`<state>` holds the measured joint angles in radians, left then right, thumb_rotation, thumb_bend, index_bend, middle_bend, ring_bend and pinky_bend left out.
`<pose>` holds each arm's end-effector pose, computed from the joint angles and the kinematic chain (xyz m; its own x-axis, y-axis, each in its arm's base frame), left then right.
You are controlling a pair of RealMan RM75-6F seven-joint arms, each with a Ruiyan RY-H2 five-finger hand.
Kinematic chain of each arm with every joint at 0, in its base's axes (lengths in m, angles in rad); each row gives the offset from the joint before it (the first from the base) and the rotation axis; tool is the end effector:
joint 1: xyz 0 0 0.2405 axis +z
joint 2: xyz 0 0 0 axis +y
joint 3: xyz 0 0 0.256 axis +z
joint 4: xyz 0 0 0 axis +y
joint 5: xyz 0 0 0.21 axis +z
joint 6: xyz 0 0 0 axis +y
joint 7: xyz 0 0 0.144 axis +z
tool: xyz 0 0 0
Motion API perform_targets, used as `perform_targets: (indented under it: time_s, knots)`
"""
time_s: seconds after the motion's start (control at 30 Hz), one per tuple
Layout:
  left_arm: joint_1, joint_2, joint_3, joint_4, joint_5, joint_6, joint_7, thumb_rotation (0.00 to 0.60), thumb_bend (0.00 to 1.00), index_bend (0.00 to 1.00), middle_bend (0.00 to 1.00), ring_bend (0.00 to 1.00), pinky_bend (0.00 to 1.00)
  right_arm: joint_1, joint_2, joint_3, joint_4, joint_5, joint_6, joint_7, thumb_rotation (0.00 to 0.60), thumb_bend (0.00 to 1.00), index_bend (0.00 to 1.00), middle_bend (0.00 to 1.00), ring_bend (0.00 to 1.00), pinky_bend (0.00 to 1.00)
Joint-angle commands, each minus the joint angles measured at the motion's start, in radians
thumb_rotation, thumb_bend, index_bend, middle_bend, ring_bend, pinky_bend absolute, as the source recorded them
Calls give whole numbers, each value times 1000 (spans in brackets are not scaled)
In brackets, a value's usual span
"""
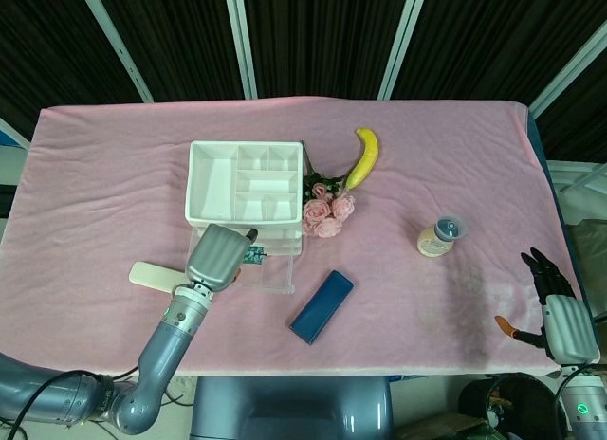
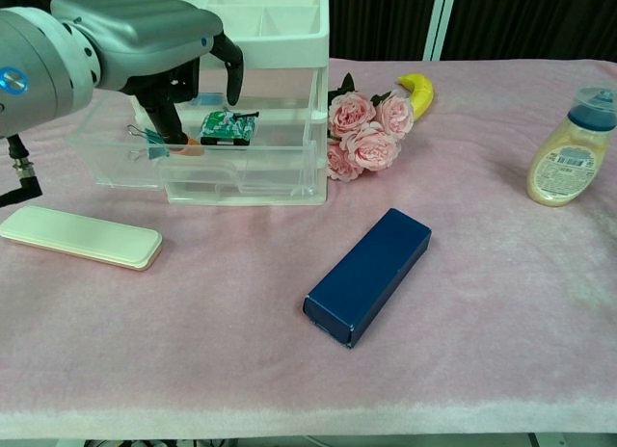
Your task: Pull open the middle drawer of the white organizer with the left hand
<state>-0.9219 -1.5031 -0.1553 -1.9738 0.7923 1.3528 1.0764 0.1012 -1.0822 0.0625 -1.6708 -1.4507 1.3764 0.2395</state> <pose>-0.0511 0.2977 0.0162 0.6932 0.0513 0.7189 0.6717 -0.4075 -0.6186 -0.3102 -0.1872 0.1551 0.1356 -0.0867 0.9870 -0.9893 0.0414 0.1396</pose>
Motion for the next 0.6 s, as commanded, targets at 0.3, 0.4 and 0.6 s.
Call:
perform_targets:
  time_s: [0.3,0.4,0.6]
  knots:
    - [-10,-24,7,24,10,-10,-1,600,226,386,1000,1000,1000,0,1,0,0,1,-1,4,600,84,0,0,0,121]
    - [-12,-29,9,30,12,-10,0,600,248,407,1000,1000,1000,0,1,0,0,1,-1,4,600,84,0,0,0,121]
    - [-10,-33,15,34,18,-7,0,600,321,529,1000,1000,1000,0,1,0,0,0,0,5,600,85,0,0,0,121]
